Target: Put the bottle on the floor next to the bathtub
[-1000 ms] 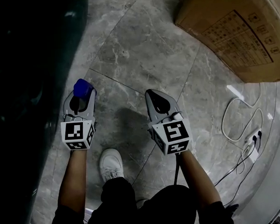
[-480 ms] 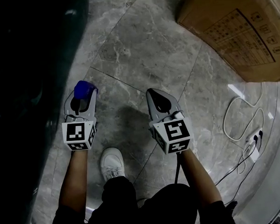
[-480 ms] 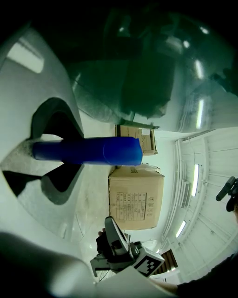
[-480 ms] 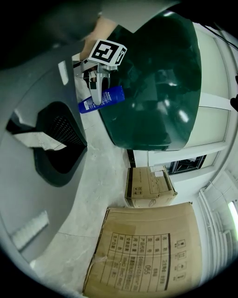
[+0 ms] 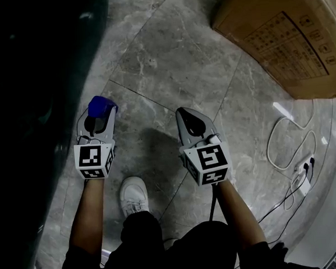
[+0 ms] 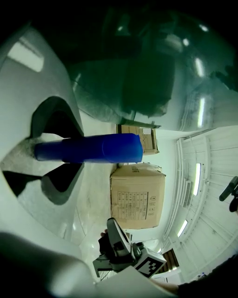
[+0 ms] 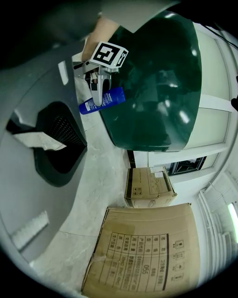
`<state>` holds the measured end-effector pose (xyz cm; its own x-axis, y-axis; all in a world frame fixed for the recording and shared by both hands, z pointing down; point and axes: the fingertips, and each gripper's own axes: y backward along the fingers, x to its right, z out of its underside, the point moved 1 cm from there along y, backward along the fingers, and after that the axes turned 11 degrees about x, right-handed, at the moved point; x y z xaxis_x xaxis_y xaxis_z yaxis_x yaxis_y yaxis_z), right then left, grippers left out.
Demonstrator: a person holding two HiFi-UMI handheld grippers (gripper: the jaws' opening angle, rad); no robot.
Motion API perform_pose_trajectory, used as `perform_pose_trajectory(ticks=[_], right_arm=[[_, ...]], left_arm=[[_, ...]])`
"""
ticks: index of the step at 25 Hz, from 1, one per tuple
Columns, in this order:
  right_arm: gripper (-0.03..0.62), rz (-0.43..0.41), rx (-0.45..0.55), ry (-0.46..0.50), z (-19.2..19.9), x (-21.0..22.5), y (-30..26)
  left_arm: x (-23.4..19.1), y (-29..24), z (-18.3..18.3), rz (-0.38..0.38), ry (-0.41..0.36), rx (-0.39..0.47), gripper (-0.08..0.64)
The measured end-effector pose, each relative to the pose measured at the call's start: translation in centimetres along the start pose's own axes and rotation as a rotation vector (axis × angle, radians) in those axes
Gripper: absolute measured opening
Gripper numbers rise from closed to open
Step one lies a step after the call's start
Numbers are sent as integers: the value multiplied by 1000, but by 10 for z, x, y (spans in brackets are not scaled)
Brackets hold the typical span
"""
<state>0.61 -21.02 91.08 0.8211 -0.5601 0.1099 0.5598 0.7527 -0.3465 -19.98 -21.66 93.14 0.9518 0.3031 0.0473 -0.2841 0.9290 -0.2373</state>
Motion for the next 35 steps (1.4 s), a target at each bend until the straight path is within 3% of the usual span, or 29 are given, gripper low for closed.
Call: perform_pose_trajectory(ticks=[17, 26, 35], right_arm=[[26, 4, 24, 6, -7, -2, 6], [26, 42, 80, -17, -25, -3, 16], [26, 71, 157, 7, -68, 1, 32]], left_arm=[[0, 5, -15, 6, -31, 28, 255], [-1, 16, -56, -12, -63, 104, 259], [-3, 33, -112, -37, -83, 197, 258]])
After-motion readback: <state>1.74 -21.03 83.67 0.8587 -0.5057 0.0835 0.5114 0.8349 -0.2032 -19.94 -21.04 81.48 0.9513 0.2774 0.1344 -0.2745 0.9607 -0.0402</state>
